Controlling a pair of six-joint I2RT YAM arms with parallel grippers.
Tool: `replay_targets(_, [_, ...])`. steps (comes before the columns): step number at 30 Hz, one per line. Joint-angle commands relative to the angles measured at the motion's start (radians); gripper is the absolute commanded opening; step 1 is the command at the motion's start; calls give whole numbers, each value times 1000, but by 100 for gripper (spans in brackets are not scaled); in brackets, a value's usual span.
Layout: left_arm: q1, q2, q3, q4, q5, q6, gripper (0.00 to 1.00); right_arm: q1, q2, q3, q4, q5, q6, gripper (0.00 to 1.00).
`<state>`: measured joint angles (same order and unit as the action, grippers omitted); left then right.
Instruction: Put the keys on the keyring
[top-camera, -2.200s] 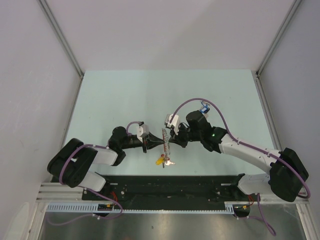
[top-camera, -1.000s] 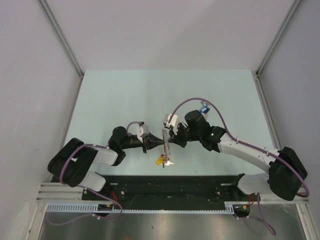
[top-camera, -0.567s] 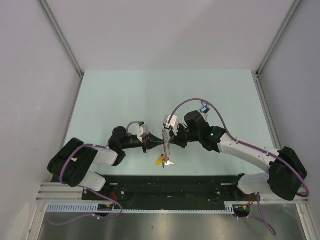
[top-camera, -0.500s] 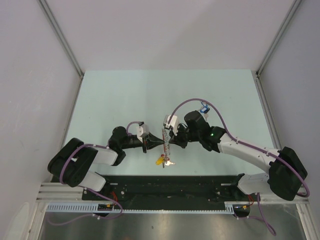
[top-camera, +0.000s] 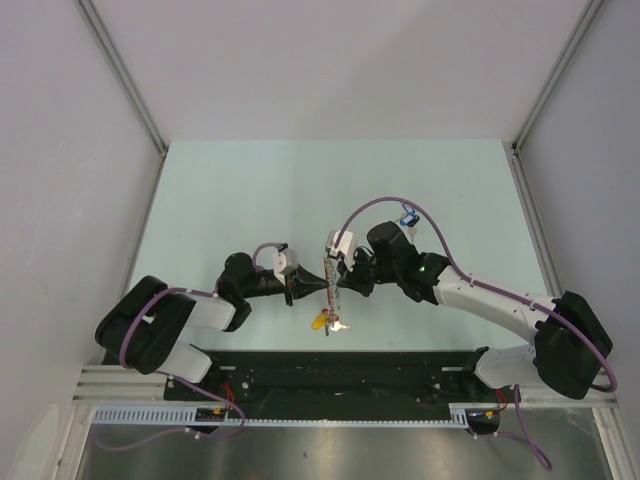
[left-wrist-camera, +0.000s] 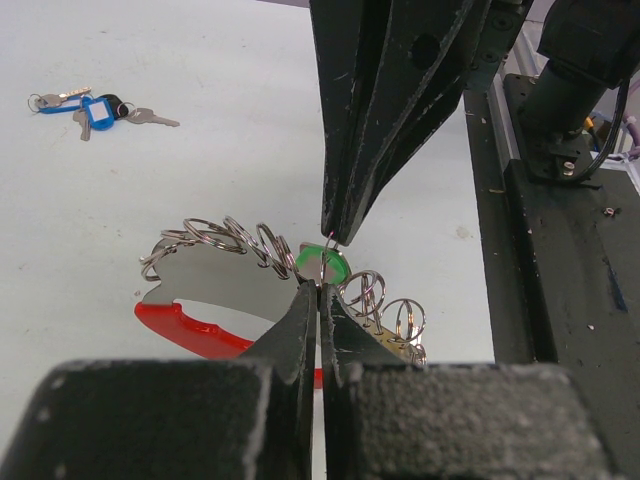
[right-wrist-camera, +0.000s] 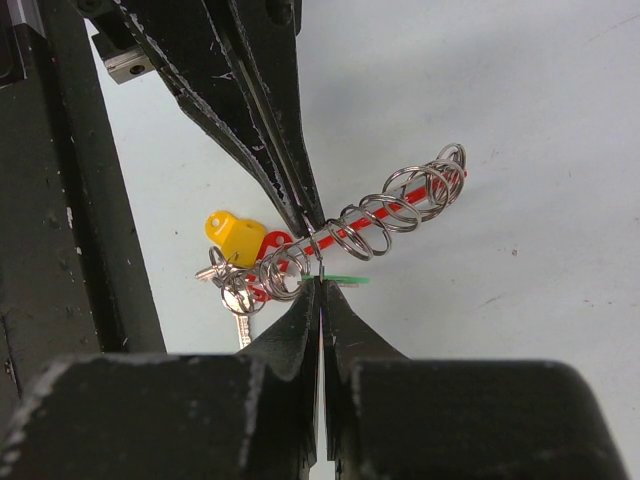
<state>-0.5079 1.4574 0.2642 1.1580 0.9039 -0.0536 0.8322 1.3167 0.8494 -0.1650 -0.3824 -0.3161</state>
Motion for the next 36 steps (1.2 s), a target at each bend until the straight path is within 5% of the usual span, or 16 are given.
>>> replay_targets(1, [6,-8,29,68,30,-2,1,5,3,45,42,0,-8,0])
replay_targets(36, [6,14,47,80,125,-3,0,28,18,77,27,-27,-60,0])
